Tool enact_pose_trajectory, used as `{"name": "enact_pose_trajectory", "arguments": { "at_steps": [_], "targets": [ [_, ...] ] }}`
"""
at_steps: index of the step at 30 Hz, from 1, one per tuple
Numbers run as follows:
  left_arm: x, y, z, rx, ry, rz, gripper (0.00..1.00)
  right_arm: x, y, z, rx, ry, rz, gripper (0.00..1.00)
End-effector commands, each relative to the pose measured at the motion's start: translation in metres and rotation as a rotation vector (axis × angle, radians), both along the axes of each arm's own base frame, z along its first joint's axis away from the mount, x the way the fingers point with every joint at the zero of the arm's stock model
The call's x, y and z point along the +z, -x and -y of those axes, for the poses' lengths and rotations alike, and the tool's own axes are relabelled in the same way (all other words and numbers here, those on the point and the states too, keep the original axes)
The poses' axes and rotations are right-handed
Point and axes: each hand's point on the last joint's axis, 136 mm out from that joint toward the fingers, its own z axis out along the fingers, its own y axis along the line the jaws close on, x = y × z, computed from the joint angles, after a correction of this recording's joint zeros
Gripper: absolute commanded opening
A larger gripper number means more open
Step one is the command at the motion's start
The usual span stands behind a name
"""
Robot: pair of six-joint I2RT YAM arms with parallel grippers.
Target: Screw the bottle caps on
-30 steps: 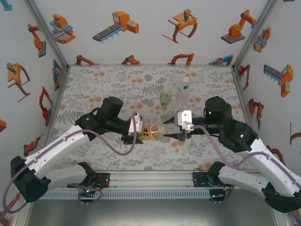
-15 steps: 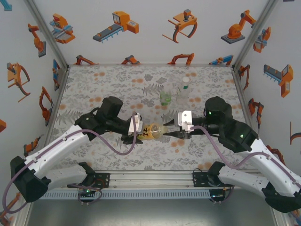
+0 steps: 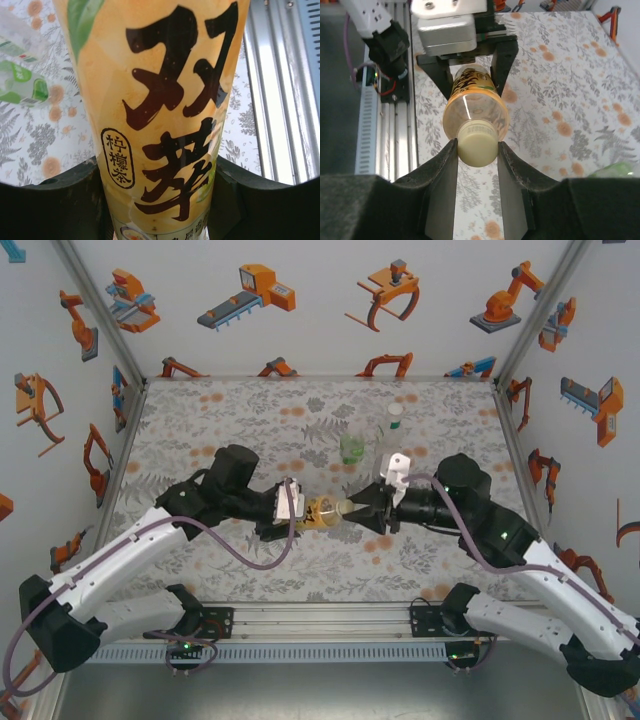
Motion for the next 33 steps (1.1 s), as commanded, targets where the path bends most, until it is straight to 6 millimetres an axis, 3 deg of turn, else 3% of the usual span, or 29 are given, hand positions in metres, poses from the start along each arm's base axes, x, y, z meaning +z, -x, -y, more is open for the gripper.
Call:
{"name": "enact_pose_trajectory", "arguments": {
  "at_steps": [1, 6, 11, 16, 24, 28, 33],
  "targets": [
    [0.017, -0.002, 0.005, 0.006, 0.063, 0.045, 0.00, 0.008, -0.039, 0.005, -0.253, -0.179, -0.252, 0.00],
    [0.016, -0.005, 0.005, 0.022, 0.062, 0.052, 0.00, 0.003, -0.056, 0.012, -0.400, -0.321, -0.557, 0.00],
    [0.015, -0.007, 0.006, 0.025, 0.058, 0.044, 0.00, -0.015, -0.066, 0.019, -0.532, -0.398, -0.850, 0.00],
    [0.015, -0.006, 0.006, 0.023, 0.060, 0.043, 0.00, -0.025, -0.066, 0.023, -0.596, -0.388, -0.963, 0.07],
    [0.017, -0.006, 0.005, 0.024, 0.063, 0.047, 0.00, -0.017, -0.064, 0.025, -0.578, -0.329, -0.862, 0.25],
    [0.019, -0.001, 0.005, -0.001, 0.071, 0.041, 0.00, 0.002, -0.055, 0.016, -0.454, -0.318, -0.723, 0.39],
    [0.021, 0.008, 0.006, -0.045, 0.090, 0.031, 0.00, 0.031, -0.041, 0.015, -0.317, -0.321, -0.467, 0.46]
  ]
}}
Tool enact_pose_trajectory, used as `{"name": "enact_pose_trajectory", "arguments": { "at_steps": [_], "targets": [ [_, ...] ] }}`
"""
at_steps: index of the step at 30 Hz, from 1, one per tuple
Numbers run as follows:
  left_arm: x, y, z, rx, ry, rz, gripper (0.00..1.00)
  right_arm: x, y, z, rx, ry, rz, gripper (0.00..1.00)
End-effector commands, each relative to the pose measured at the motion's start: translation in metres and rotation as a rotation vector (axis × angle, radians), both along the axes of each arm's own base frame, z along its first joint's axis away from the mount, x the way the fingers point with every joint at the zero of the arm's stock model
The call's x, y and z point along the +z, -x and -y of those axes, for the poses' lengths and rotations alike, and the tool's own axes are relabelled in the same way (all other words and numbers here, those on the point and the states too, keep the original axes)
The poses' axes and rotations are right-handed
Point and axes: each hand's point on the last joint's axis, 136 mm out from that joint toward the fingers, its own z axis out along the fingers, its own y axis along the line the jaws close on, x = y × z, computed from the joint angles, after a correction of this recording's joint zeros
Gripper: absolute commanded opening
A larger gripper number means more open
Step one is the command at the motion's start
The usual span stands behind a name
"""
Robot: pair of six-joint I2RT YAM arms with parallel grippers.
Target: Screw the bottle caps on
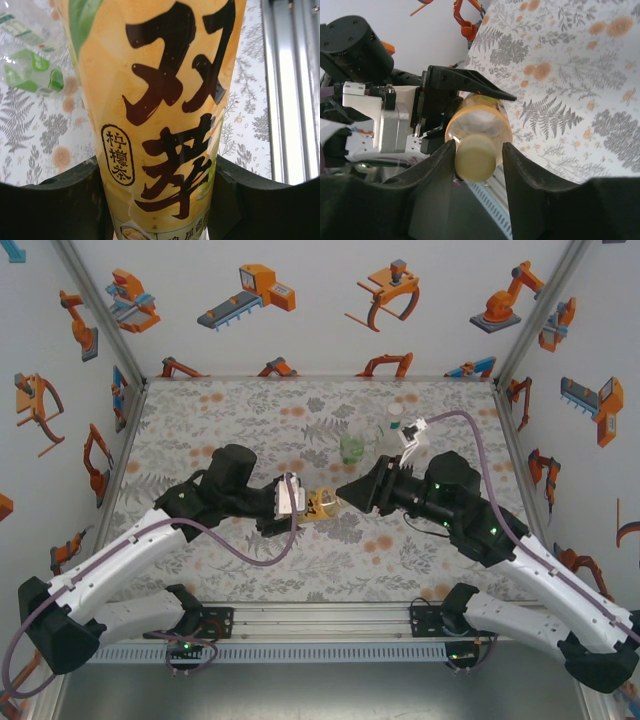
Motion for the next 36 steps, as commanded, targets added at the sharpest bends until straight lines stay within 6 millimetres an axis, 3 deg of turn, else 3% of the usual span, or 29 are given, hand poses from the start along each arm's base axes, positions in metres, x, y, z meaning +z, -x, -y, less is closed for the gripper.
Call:
{"name": "enact_pose_trajectory", "arguments": {
  "at_steps": [1, 7, 12, 18, 27, 36],
  "targets": [
    [0.017, 0.017, 0.004, -0.095, 0.065, 0.019, 0.00, 0.038, 0.013, 0.001, 0.081, 0.000, 0.294, 0.47],
    [0.015, 0.019, 0.003, -0.108, 0.051, 0.007, 0.00, 0.061, 0.026, 0.014, 0.095, 0.084, 0.598, 0.54],
    [0.013, 0.020, 0.003, -0.113, 0.041, 0.000, 0.00, 0.069, 0.063, 0.011, 0.261, 0.099, 0.865, 0.53],
    [0.010, 0.022, 0.003, -0.128, 0.025, -0.019, 0.00, 0.033, 0.094, 0.009, 0.548, 0.338, 1.010, 0.52],
    [0.008, 0.025, 0.005, -0.148, 0.019, -0.042, 0.00, 0.006, 0.095, 0.007, 0.717, 0.510, 1.074, 0.53],
    [0.008, 0.029, 0.006, -0.167, 0.019, -0.061, 0.00, 0.011, 0.094, -0.009, 0.763, 0.454, 1.094, 0.51]
  ]
}}
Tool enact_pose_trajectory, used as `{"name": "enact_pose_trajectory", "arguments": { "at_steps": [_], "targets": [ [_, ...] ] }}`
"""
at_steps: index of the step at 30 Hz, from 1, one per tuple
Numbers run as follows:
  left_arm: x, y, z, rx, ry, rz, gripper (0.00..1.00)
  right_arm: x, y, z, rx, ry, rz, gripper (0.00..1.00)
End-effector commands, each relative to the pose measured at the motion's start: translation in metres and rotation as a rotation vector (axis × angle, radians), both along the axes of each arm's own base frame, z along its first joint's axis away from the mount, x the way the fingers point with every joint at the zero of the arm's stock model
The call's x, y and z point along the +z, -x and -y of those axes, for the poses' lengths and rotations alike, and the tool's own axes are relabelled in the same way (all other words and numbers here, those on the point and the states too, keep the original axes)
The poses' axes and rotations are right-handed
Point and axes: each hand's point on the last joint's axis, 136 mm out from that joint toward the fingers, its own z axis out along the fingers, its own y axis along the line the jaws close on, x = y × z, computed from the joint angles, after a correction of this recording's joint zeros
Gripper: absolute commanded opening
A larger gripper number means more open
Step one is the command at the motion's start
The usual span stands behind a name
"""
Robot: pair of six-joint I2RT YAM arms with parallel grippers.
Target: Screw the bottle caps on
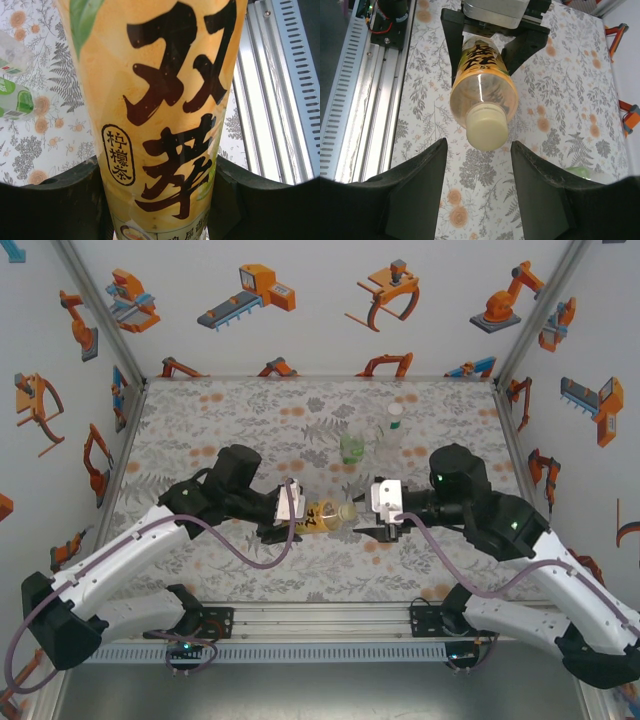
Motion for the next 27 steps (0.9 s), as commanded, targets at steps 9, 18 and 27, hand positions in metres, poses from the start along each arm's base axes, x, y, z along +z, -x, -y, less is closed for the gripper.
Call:
{"name": "enact_pose_trajectory", "arguments": {
  "at_steps": [9, 18, 27],
  "targets": [
    [0.010, 0.010, 0.004, -0.059, 0.019, -0.003, 0.00, 0.022, 0.009, -0.006, 0.082, -0.062, 0.046, 0.47],
    [0.011, 0.011, 0.004, -0.064, 0.021, -0.001, 0.00, 0.021, 0.007, -0.006, 0.070, -0.065, 0.043, 0.37],
    [0.011, 0.009, 0.003, -0.056, 0.017, 0.008, 0.00, 0.021, -0.002, -0.006, -0.014, -0.080, -0.037, 0.25]
  ]
}}
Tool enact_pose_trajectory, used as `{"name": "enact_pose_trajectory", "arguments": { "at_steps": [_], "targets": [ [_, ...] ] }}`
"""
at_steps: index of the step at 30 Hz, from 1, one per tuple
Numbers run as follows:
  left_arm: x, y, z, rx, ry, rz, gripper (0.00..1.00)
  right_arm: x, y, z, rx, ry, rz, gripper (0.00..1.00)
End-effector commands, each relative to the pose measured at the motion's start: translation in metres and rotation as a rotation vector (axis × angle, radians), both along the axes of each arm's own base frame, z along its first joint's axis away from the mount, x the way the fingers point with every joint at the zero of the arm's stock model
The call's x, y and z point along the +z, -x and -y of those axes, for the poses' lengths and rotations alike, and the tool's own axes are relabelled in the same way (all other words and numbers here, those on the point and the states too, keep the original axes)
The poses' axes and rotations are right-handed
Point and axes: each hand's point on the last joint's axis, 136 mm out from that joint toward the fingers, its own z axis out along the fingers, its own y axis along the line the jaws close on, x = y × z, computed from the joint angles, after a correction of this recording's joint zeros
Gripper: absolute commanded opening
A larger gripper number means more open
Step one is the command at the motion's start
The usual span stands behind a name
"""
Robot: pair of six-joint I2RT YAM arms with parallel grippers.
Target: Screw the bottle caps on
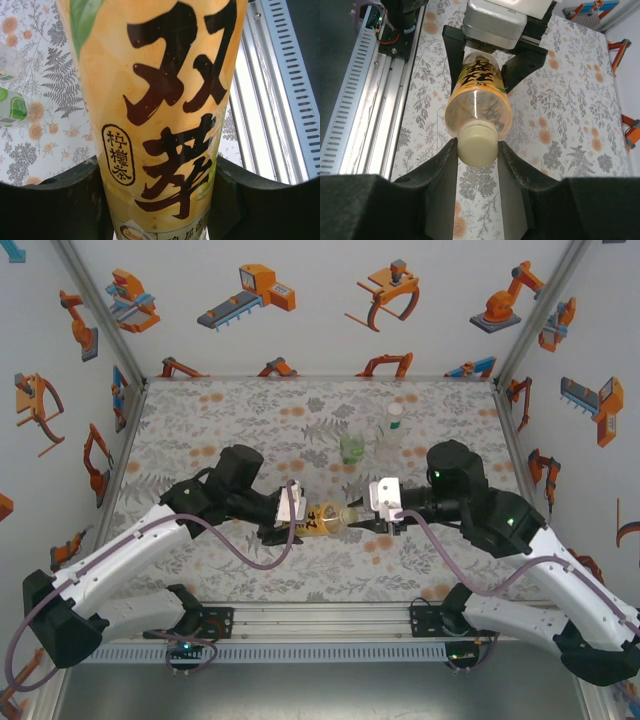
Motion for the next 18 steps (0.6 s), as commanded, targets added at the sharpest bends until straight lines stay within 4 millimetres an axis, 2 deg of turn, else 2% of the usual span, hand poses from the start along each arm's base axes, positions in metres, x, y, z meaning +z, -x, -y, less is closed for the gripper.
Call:
{"name": "enact_pose_trajectory", "arguments": {
  "at_steps": [1, 5, 10, 15, 18],
  "targets": [
    [0.010, 0.003, 0.001, -0.022, 0.013, 0.023, 0.00, 0.012, -0.005, 0.000, -0.060, -0.046, -0.048, 0.23],
    [0.008, -0.006, 0.000, 0.025, -0.003, 0.049, 0.00, 0.008, -0.016, -0.003, -0.155, -0.076, -0.193, 0.17],
    [0.007, -0.015, 0.000, 0.070, -0.007, 0.073, 0.00, 0.004, -0.046, -0.005, -0.367, -0.176, -0.430, 0.06],
    [0.006, -0.021, -0.001, 0.106, 0.002, 0.103, 0.00, -0.001, -0.074, 0.002, -0.596, -0.303, -0.707, 0.02],
    [0.006, -0.023, -0.001, 0.115, 0.001, 0.110, 0.00, -0.008, -0.083, 0.007, -0.698, -0.356, -0.868, 0.01]
  ]
}}
